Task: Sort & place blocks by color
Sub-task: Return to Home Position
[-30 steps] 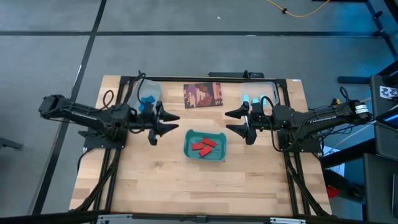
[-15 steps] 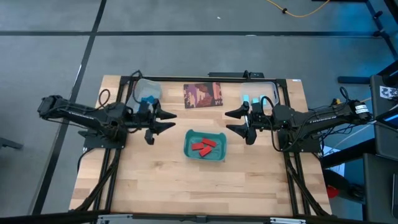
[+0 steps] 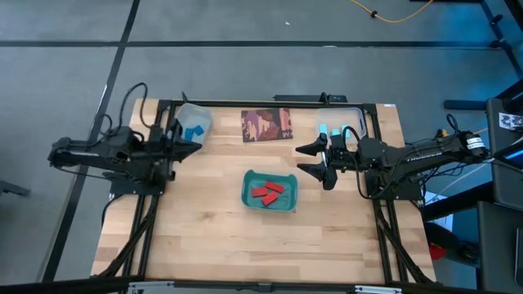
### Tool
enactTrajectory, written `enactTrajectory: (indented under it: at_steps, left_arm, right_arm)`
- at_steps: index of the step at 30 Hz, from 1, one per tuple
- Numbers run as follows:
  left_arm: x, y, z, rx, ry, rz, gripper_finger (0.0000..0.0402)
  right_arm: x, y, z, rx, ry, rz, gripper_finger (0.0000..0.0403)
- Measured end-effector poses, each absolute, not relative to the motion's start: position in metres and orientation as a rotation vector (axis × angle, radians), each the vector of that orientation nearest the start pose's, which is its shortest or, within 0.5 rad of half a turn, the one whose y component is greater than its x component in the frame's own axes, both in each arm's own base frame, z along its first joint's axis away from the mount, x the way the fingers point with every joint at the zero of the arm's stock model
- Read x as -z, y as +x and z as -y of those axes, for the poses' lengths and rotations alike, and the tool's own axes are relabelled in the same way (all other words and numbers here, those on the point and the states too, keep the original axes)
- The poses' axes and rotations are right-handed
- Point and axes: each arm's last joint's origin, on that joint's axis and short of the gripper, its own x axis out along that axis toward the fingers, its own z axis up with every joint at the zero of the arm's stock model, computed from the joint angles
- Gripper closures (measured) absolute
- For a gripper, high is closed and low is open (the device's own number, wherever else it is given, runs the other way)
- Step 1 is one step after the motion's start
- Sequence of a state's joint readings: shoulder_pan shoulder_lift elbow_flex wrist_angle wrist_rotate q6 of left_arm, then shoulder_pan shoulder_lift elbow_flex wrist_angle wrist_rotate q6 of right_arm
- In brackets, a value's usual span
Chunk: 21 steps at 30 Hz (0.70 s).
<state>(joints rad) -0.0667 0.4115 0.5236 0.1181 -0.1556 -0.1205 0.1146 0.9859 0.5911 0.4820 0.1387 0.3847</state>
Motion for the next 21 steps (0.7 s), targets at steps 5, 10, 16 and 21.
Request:
enactTrajectory:
  at_steps: [5,10,16,21]
  left_arm:
    - [-0.286,0.093,0.000,-0.068,-0.203,0.262,0.0401]
    - [-0.261,0.080,-0.001,-0.062,-0.257,0.328,0.0401]
    - [-0.243,0.076,-0.002,-0.070,-0.275,0.362,0.0401]
    - [-0.228,0.082,-0.001,-0.055,-0.312,0.337,0.0401]
  right_arm:
    - [-0.293,0.219,-0.021,0.007,0.395,0.090,0.0085]
    - [-0.293,0.219,-0.021,0.007,0.397,0.090,0.0085]
    - [-0.293,0.219,-0.021,0.007,0.402,0.089,0.0085]
    - [-0.293,0.219,-0.021,0.007,0.402,0.088,0.0085]
